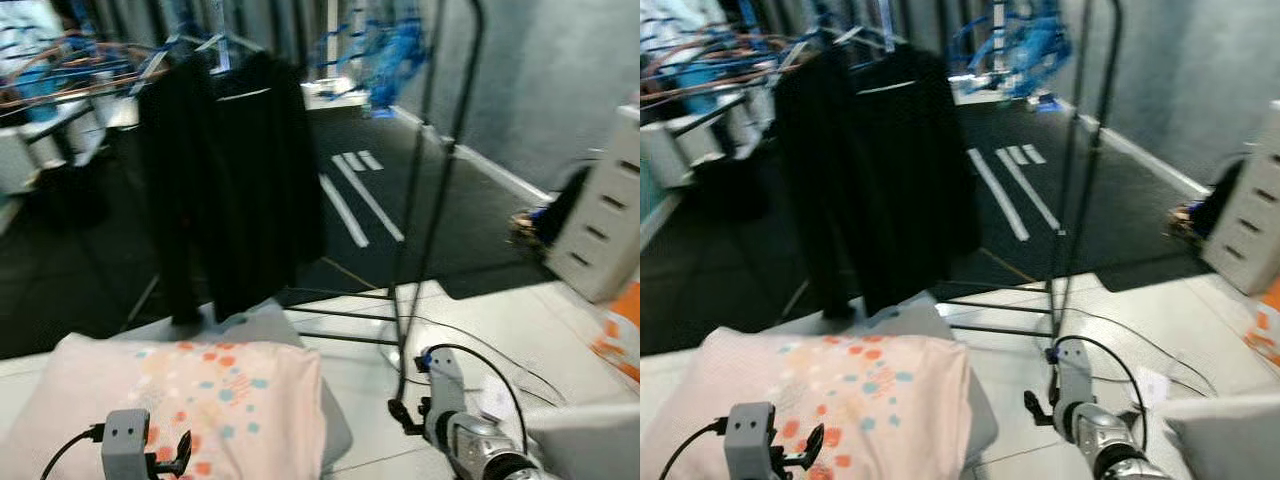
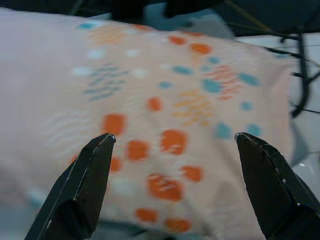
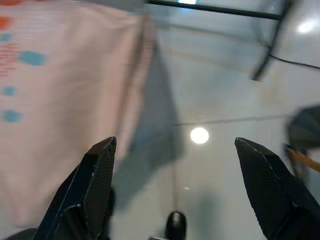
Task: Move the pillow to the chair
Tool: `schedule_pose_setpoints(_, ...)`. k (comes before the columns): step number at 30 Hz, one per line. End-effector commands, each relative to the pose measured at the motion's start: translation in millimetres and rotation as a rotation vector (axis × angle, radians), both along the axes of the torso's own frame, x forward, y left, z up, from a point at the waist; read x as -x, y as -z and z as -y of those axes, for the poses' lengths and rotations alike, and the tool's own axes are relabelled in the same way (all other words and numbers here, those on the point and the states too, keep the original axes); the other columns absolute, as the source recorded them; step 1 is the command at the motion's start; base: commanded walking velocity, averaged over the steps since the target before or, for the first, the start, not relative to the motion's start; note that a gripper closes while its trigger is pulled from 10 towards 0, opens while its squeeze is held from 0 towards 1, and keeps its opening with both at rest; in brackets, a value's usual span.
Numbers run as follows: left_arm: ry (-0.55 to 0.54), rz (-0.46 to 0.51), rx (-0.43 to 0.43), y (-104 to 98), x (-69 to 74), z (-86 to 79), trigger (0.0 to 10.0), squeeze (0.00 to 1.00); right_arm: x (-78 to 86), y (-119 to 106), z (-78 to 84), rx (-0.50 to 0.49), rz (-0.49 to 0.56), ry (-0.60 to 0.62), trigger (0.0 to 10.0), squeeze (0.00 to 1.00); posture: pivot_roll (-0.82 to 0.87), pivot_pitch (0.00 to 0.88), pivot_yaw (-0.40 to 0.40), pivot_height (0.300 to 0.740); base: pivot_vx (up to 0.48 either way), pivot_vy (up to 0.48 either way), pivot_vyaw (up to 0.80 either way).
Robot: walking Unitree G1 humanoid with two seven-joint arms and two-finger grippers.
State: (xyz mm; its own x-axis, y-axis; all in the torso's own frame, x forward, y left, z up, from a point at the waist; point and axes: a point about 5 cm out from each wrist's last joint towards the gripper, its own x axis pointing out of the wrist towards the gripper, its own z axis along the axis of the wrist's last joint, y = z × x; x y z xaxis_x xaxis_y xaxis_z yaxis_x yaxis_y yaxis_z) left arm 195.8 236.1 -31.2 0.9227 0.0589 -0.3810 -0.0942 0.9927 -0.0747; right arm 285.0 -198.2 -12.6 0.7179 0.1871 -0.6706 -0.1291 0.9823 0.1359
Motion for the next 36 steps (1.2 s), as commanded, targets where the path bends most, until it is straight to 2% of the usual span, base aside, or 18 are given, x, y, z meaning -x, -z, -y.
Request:
schedule_pose_setpoints(1, -0.010, -0.002, 0.007, -0.6, 0.1, -2.6, 10.0, 0.00, 0.5, -0.1, 1.8, 0.012, -0.002, -0.012, 10.0, 0.00, -0.18, 0.000, -0.022, 0.740, 0.000, 0.000, 0.80)
schedule_pose_setpoints(21, -0.001, -0.007, 0.017, -0.7, 0.4, -2.6, 10.0, 0.00, 1.2, 0.7, 3.5, 0.015, -0.015, 0.008, 10.0, 0.00, -0.18, 0.000, -0.029, 0.740, 0.000, 0.000, 0.80)
schedule_pose_setpoints(27, 0.049, -0.016, -0.005, -0.6, 0.4, 1.8, 10.0, 0.00, 1.3, 1.0, 4.5, 0.004, -0.012, 0.047, 10.0, 0.00, -0.18, 0.000, -0.028, 0.740, 0.000, -0.206, 0.00)
schedule_pose_setpoints(32, 0.033, -0.016, 0.003, -0.3, 0.4, 1.6, 10.0, 0.00, 1.1, 0.8, 4.6, 0.006, -0.011, 0.045, 10.0, 0.00, -0.18, 0.000, -0.029, 0.740, 0.000, -0.480, 0.00)
schedule_pose_setpoints(36, 0.011, -0.010, 0.029, -0.8, 0.3, 0.7, 10.0, 0.00, 1.0, 0.7, 6.1, 0.024, -0.020, 0.046, 10.0, 0.00, -0.18, 0.000, -0.032, 0.740, 0.000, 0.000, 0.00)
